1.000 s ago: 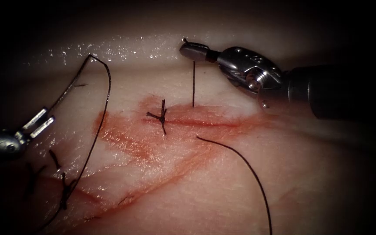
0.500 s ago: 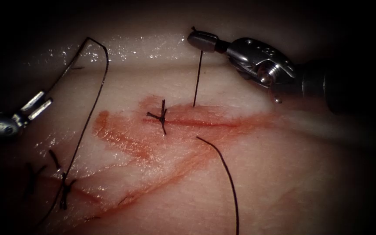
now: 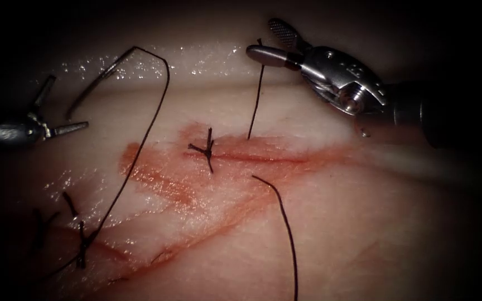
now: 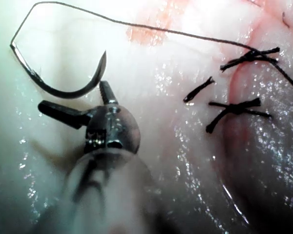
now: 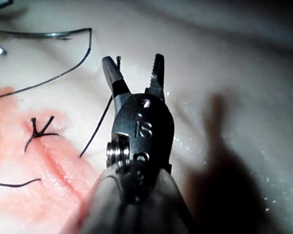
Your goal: Wound Closure
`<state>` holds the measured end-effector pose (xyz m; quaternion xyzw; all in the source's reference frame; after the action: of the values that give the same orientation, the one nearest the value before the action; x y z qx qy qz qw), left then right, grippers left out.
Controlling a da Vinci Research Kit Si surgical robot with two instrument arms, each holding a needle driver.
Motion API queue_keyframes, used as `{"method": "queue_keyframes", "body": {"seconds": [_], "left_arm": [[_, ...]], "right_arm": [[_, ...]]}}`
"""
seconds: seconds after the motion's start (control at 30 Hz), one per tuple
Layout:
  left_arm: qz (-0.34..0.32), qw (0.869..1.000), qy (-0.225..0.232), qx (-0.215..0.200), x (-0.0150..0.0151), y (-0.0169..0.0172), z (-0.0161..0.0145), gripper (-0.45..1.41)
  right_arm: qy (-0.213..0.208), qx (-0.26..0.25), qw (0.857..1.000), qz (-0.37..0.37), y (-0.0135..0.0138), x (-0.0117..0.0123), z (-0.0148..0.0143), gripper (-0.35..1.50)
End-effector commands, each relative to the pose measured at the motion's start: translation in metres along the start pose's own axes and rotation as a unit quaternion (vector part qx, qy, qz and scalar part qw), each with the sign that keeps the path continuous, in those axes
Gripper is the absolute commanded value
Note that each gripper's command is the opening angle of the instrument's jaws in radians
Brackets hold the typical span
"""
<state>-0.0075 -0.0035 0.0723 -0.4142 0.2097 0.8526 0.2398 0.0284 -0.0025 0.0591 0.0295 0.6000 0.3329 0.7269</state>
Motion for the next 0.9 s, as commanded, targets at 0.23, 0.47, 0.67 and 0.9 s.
{"method": "queue_keyframes", "body": {"seconds": [0.23,0.47,0.67,0.9], "left_arm": [[-0.009,1.000,0.001,-0.011,0.0049,0.0012,-0.0022,1.23],[0.129,0.985,0.098,-0.067,0.0114,0.0092,-0.0023,0.89],[0.221,0.958,0.167,-0.079,0.0181,0.0167,0.0003,0.68],[0.263,0.933,0.228,-0.094,0.0236,0.0215,0.0020,0.59]], "right_arm": [[0.007,0.040,0.999,-0.019,0.0015,-0.0007,-0.0053,1.33],[0.014,0.051,0.998,-0.038,0.0000,-0.0009,-0.0102,1.35],[0.016,0.053,0.997,-0.045,-0.0017,-0.0010,-0.0120,1.18],[-0.017,0.043,0.996,-0.074,-0.0034,-0.0010,-0.0127,1.16]]}}
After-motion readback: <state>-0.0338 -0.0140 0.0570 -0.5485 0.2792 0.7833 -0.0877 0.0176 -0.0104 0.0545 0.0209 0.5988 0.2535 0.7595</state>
